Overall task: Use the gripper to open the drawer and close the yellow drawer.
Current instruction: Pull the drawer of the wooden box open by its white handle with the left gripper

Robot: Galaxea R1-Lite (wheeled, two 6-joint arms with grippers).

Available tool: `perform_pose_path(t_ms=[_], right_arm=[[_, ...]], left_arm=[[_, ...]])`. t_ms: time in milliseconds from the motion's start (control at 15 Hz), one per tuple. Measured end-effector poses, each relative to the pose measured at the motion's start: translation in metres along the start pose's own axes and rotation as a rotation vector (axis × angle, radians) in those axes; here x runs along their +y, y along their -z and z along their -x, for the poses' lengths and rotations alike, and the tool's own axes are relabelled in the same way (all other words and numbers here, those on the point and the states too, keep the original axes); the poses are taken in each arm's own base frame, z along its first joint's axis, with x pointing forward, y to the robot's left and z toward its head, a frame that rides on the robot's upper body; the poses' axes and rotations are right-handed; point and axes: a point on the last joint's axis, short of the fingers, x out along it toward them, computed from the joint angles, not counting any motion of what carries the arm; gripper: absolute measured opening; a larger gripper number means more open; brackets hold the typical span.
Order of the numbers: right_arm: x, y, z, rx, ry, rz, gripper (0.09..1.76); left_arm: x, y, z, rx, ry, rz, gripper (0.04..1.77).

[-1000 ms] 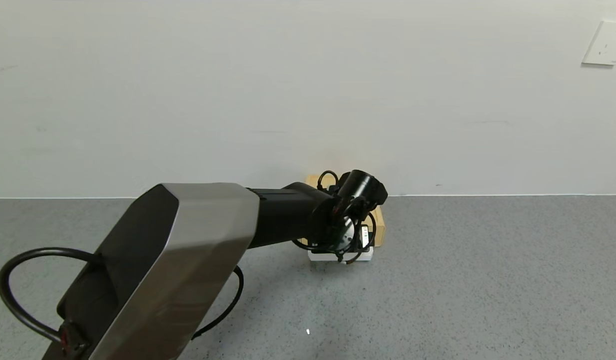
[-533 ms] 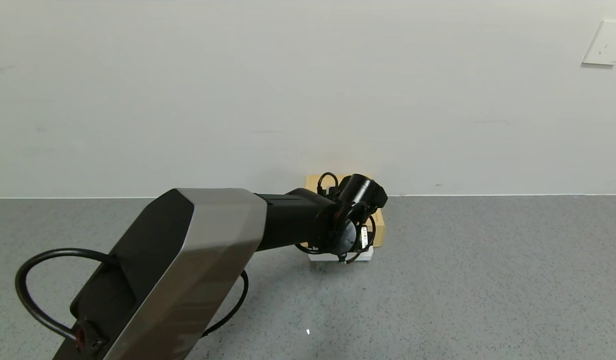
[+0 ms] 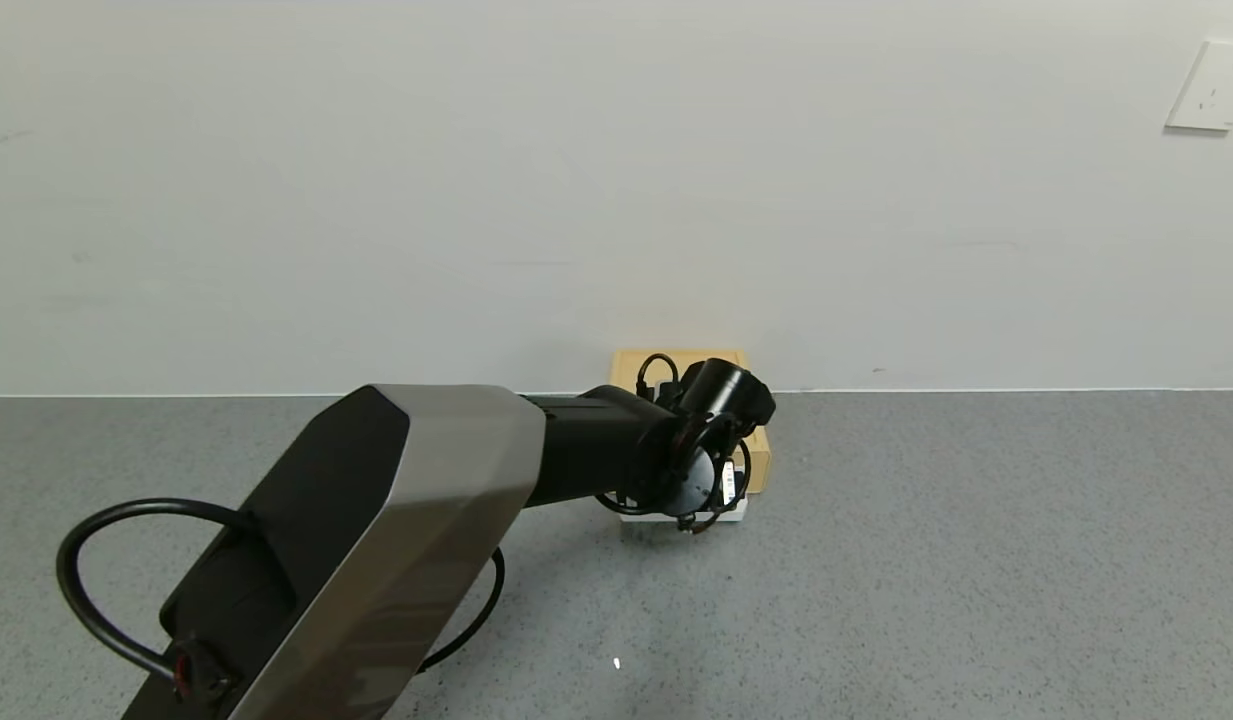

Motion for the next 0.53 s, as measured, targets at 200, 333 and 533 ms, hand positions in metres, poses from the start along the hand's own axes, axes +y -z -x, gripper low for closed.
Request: perform_pose_path(t_ms=[200, 333, 533], right_arm=[[0.0000, 0.0000, 0.0000, 0.000, 0.000, 0.000, 1.71], [0.0000, 0.0000, 0.0000, 0.000, 0.000, 0.000, 1.71], [0.0000, 0.0000, 0.0000, 0.000, 0.000, 0.000, 1.71]], left_arm=[[-0.0005, 0.0021, -0.0026, 0.006, -0.001, -0.008, 1.72], [-0.0006, 0.0038, -0.0039, 0.013, -0.004, -0.012, 1.72], [-0.0001, 0.0055, -0.0042, 0.027, -0.009, -0.020, 1.72]])
